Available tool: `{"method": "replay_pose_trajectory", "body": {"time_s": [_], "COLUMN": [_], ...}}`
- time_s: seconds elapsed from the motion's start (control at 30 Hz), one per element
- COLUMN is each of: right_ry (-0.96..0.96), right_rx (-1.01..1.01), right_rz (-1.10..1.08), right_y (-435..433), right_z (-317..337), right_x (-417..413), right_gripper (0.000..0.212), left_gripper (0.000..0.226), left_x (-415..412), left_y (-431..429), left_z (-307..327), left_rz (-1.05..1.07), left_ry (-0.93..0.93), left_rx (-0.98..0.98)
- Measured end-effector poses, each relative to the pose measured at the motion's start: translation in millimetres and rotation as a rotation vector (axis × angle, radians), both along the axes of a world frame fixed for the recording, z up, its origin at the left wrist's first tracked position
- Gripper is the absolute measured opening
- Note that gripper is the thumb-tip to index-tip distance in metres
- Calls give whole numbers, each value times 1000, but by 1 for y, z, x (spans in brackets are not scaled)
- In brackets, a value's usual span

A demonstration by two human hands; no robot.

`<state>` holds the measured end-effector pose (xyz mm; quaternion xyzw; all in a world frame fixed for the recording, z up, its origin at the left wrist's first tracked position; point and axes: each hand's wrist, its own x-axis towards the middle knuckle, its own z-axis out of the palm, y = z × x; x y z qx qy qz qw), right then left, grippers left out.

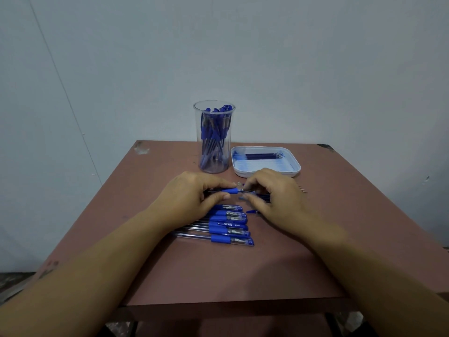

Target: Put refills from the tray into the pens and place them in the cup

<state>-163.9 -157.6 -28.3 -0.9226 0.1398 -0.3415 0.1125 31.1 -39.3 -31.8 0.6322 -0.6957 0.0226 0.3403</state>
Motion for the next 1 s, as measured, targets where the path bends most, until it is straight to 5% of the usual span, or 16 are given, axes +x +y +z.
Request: {"method": "replay_pose_trajectory", "body": {"time_s": [0.3, 0.5, 0.63, 1.0], "right_ry": [45, 15, 21, -29], "right_rx": [-33, 42, 67, 107], "right_rz": [-14, -10, 9, 14], "right_y": [5, 4, 4, 6], "right_z": [5, 3, 4, 3], "right_x": [-2, -2, -2, -1], "right_gripper": [3, 20, 4, 13], "left_gripper": [34, 34, 33, 27], "left_x": [0, -1, -3, -5], "left_y": [0, 1, 3, 4], "left_z": [3, 4, 6, 7], "left_rz": [8, 15, 24, 10], "left_ry": [-53, -83, -121, -147], "left_rx": [-20, -44, -58, -102]}}
